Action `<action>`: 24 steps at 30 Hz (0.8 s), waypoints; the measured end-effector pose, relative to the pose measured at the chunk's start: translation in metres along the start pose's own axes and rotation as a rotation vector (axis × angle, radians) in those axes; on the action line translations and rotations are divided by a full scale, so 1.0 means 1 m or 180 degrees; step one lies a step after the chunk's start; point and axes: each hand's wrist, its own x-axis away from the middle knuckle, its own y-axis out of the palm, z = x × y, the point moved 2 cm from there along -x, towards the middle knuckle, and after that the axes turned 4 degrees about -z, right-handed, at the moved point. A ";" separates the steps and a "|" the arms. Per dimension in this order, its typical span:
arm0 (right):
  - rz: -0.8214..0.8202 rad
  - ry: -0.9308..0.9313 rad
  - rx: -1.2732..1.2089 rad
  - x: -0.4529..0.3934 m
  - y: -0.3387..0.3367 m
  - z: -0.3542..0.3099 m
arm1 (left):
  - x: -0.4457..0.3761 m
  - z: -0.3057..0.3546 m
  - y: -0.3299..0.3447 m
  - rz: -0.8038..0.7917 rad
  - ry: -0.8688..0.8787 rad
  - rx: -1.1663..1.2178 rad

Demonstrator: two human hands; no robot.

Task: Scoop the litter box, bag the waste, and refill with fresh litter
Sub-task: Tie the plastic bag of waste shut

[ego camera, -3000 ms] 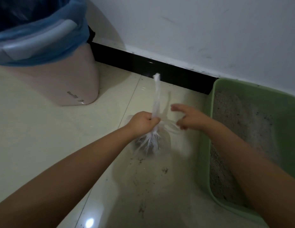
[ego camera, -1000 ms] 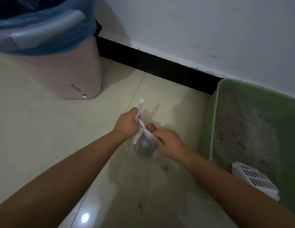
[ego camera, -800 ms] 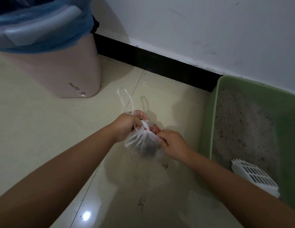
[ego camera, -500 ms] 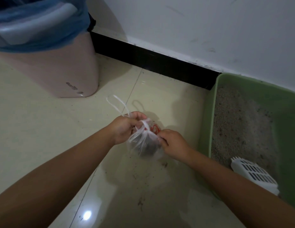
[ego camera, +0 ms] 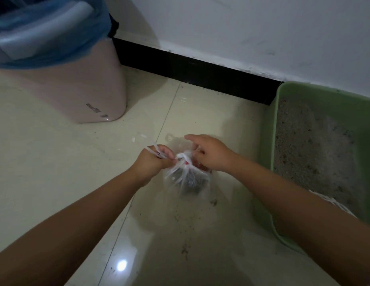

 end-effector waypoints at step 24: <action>-0.0482 -0.1110 0.1594 0.026 0.043 0.017 | 0.016 -0.001 -0.011 0.0465 -0.0192 -0.1682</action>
